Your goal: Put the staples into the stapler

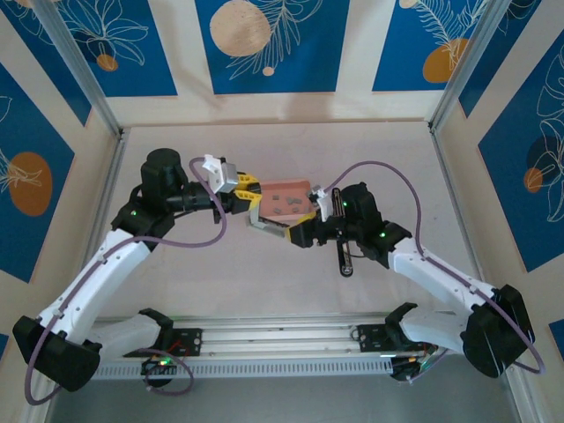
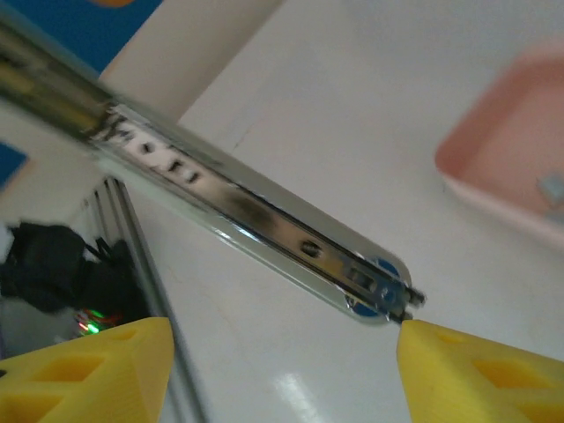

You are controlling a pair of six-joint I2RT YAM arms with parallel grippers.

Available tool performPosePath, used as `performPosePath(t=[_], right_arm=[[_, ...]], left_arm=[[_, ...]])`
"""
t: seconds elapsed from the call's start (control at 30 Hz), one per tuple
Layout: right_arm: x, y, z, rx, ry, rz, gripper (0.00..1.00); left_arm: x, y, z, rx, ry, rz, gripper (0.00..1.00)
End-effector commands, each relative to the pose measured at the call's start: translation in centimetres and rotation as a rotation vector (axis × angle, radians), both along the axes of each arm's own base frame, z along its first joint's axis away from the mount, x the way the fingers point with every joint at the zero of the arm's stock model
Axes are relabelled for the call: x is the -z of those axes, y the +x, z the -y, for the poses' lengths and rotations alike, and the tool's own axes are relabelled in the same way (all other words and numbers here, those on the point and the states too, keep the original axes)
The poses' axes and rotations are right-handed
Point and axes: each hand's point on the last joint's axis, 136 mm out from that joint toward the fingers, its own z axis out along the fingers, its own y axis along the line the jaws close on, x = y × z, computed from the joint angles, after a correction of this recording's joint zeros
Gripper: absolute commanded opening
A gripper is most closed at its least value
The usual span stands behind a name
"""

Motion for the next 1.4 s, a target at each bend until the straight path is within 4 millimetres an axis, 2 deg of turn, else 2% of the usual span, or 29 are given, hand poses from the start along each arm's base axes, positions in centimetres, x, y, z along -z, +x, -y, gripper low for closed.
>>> performPosePath(t=[0.0,0.17,0.33,0.43,0.57,0.7,0.9,1.13,1.23,1.3,1.33,1.37], right_arm=[[-3.1,-0.3,-0.8,-0.178,-0.043,0.355,0.70],[-5.1,-0.4,-1.7,-0.296,-0.062,0.500,0.70],[-5.6,-1.2,-3.4,-0.411,-0.014,0.535,0.69],[-5.9,-2.2,-4.5,-0.490,0.021,0.544,0.69],[-6.4,-2.5,-5.3,-0.541,0.063,0.539,0.66],[-7.0,-3.2,-5.6,-0.598,0.122,0.535,0.63],[-7.6,-3.0,-5.7,-0.624,0.171,0.495,0.56],[-7.4,-1.5,-6.1,-0.572,0.148,0.463,0.44],[-7.4,-0.8,-6.3,-0.538,0.146,0.466,0.34],[-7.6,-0.4,-6.2,-0.518,0.151,0.468,0.22],[-7.7,-0.3,-6.1,-0.508,0.153,0.465,0.17],[-7.7,0.0,-5.9,-0.488,0.155,0.460,0.13]], left_arm=[[-3.4,-1.5,0.1,0.058,-0.101,0.083,0.10],[-4.4,-1.9,0.2,0.083,-0.157,0.093,0.10],[-4.8,-2.2,0.3,0.112,-0.186,0.090,0.10],[-5.3,-2.4,0.3,0.122,-0.204,0.095,0.10],[-5.6,-2.5,0.4,0.134,-0.216,0.095,0.10],[-5.9,-2.6,0.4,0.140,-0.225,0.098,0.10],[-6.0,-2.6,0.6,0.163,-0.231,0.090,0.10],[-6.1,-2.5,0.7,0.174,-0.247,0.092,0.10],[-5.9,-2.5,0.8,0.178,-0.245,0.085,0.10],[-5.6,-2.4,0.8,0.169,-0.241,0.077,0.11],[-5.4,-2.3,0.8,0.161,-0.239,0.074,0.13],[-5.1,-1.9,0.7,0.139,-0.236,0.066,0.20]])
